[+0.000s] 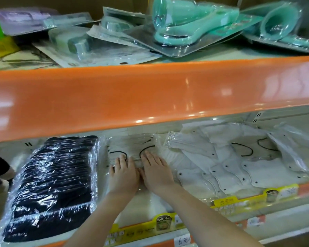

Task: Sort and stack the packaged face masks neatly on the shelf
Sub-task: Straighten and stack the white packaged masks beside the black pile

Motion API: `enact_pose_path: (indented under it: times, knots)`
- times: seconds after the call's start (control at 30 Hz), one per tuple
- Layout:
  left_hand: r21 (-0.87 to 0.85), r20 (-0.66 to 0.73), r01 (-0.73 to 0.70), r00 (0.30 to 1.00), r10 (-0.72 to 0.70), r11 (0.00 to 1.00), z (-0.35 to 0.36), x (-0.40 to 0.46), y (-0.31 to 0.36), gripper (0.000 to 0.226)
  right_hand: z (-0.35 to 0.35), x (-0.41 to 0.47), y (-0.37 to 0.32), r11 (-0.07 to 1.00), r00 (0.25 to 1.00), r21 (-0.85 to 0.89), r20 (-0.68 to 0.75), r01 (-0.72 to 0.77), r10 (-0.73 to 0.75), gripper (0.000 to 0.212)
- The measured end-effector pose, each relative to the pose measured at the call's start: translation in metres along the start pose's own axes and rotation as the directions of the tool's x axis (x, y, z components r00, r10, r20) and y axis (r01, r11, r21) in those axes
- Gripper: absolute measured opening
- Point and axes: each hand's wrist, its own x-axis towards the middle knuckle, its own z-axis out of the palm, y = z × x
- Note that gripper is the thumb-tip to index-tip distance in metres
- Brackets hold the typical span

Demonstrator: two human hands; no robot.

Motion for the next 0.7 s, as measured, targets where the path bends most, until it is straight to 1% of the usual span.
enact_pose_path:
  times: [0.03, 0.07, 0.13, 0.17, 0.2, 0.23, 0.3, 0.33, 0.4, 0.43, 0.5, 0.57, 0.63, 0.7]
  knots:
    - [0.005, 0.026, -0.006, 1.0, 0.006, 1.0, -0.002, 0.0, 0.0, 0.054, -0.003, 0.001, 0.002, 1.0, 1.0, 0.012, 0.008, 0.008, -0.008, 0.062]
    - [-0.001, 0.032, -0.015, 0.999, 0.015, 1.0, -0.003, 0.001, -0.001, 0.053, -0.005, 0.001, 0.004, 0.999, 1.0, 0.026, 0.013, 0.019, -0.019, 0.055]
    - [-0.016, 0.0, -0.021, 1.0, 0.021, 1.0, -0.011, 0.001, 0.0, 0.046, -0.013, -0.002, 0.011, 0.996, 0.999, 0.071, -0.015, 0.046, -0.045, 0.049]
    - [-0.034, -0.002, -0.027, 1.0, 0.027, 0.999, -0.016, 0.002, 0.002, 0.041, -0.017, -0.004, 0.016, 0.994, 0.998, 0.09, -0.031, 0.059, -0.057, 0.046]
    - [-0.07, -0.032, -0.042, 0.999, 0.039, 0.997, -0.021, 0.002, 0.006, 0.036, -0.021, -0.008, 0.021, 0.993, 0.998, 0.103, -0.04, 0.062, -0.058, 0.046]
    - [-0.128, -0.066, -0.063, 0.996, 0.055, 0.99, -0.024, 0.002, 0.012, 0.033, -0.025, -0.011, 0.026, 0.992, 0.997, 0.111, -0.059, 0.065, -0.058, 0.05]
    - [-0.232, -0.122, -0.108, 0.989, 0.081, 0.967, -0.031, 0.0, 0.03, 0.041, -0.031, -0.021, 0.041, 0.989, 0.993, 0.131, -0.102, 0.068, -0.055, 0.07]
    - [-0.247, -0.123, -0.133, 0.987, 0.105, 0.96, -0.036, -0.002, 0.043, 0.043, -0.033, -0.026, 0.05, 0.989, 0.994, 0.136, -0.099, 0.058, -0.044, 0.077]
    - [-0.28, -0.103, -0.184, 0.982, 0.161, 0.942, -0.037, -0.007, 0.069, 0.044, -0.039, -0.038, 0.07, 0.989, 0.996, 0.149, -0.089, 0.022, -0.009, 0.08]
    - [-0.297, -0.081, -0.206, 0.978, 0.19, 0.932, -0.038, -0.009, 0.083, 0.047, -0.042, -0.045, 0.079, 0.986, 0.993, 0.167, -0.113, 0.001, 0.018, 0.077]
    - [-0.316, -0.059, -0.253, 0.967, 0.247, 0.914, -0.037, -0.012, 0.111, 0.052, -0.049, -0.057, 0.099, 0.988, 0.98, 0.153, -0.189, -0.036, 0.065, 0.061]
    - [-0.303, -0.041, -0.292, 0.955, 0.293, 0.907, -0.036, -0.013, 0.142, 0.045, -0.056, -0.069, 0.123, 0.981, 0.964, 0.167, -0.229, -0.099, 0.136, 0.044]
    - [-0.292, -0.04, -0.315, 0.948, 0.317, 0.903, -0.036, -0.015, 0.172, 0.044, -0.062, -0.079, 0.148, 0.972, 0.95, 0.174, -0.242, -0.157, 0.197, 0.041]
    - [-0.3, -0.027, -0.334, 0.939, 0.343, 0.893, -0.039, -0.015, 0.199, 0.047, -0.068, -0.086, 0.174, 0.967, 0.936, 0.133, -0.253, -0.217, 0.245, 0.043]
